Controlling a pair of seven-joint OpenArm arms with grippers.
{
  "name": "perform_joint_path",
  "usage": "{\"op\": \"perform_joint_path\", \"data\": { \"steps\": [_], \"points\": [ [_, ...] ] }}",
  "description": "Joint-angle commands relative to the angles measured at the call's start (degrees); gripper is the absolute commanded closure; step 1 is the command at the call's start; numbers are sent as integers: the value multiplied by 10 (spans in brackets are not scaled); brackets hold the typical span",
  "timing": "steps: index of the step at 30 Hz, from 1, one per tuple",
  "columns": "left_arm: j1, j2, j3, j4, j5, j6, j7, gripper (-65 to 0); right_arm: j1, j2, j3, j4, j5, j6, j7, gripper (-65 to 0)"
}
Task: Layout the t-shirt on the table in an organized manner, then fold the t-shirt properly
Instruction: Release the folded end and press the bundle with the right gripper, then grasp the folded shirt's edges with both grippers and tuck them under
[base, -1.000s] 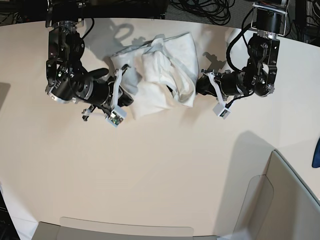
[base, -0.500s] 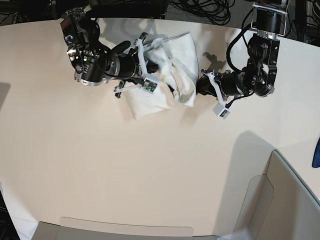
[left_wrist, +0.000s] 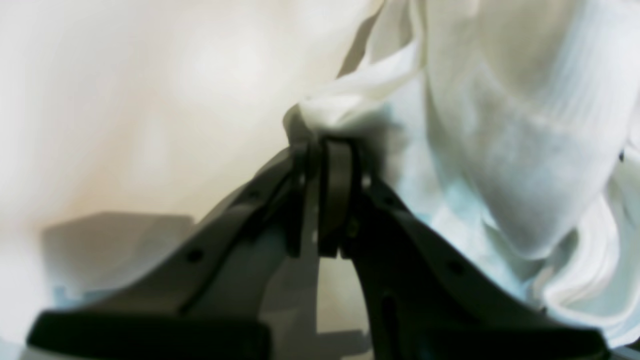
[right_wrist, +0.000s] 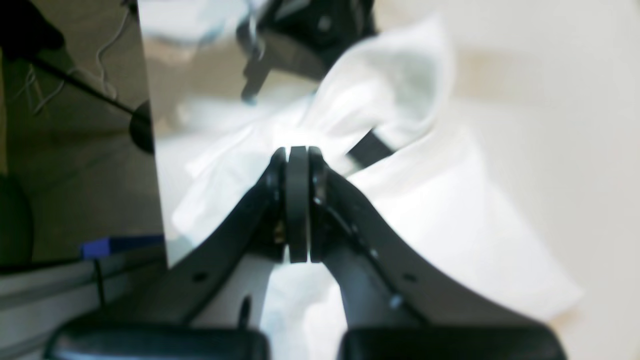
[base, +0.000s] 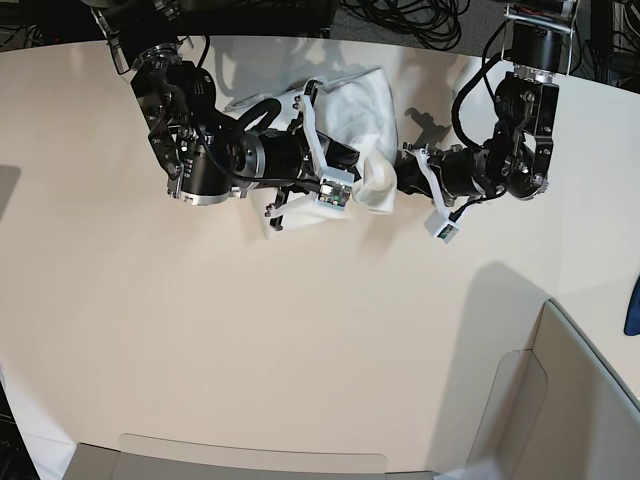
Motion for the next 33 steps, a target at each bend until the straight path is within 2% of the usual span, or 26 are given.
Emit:
{"op": "perform_joint_path", "data": {
  "steps": [1,3,6,9,13,15,17,19,21,26,29,33],
  "points": [
    [-2,-9,-5,7,35,12,20,-44,7,1,16,8,7,4,9,0],
    [-2,-11,-20,24,35,12,20,-44,6,6,40,8,7,4,9,0],
    [-2,-11,-85,68,35,12,27,-45,4,14,93,8,5,4,9,0],
    [-2,-11,-119,103,32,12,28,-46,-1,19,133,7,-21,4,9,0],
    [0,-6,-139,174,31,9,57,-46,-34,17,182,7,-115,4,9,0],
    [2,19,-141,225,31,7,77,-46,-53,13,200,7,-171,4,9,0],
    [2,38,-136,264,31,6,93,-46,-63,4,203,7,-207,4,9,0],
    [1,64,-124,281,30,-14,99,-47,-67,-4,204,7,-228,4,9,0],
    [0,79,-99,282,30,-27,99,-47,-69,-14,204,7,-231,4,9,0],
    [3,136,-15,282,33,-29,100,-47,-67,-15,205,7,-231,4,9,0],
    [5,144,30,282,33,-29,102,-47,-66,-18,205,7,-231,4,9,0],
    [16,144,51,282,33,-29,103,-47,-65,-19,214,7,-231,4,9,0]
  ]
}}
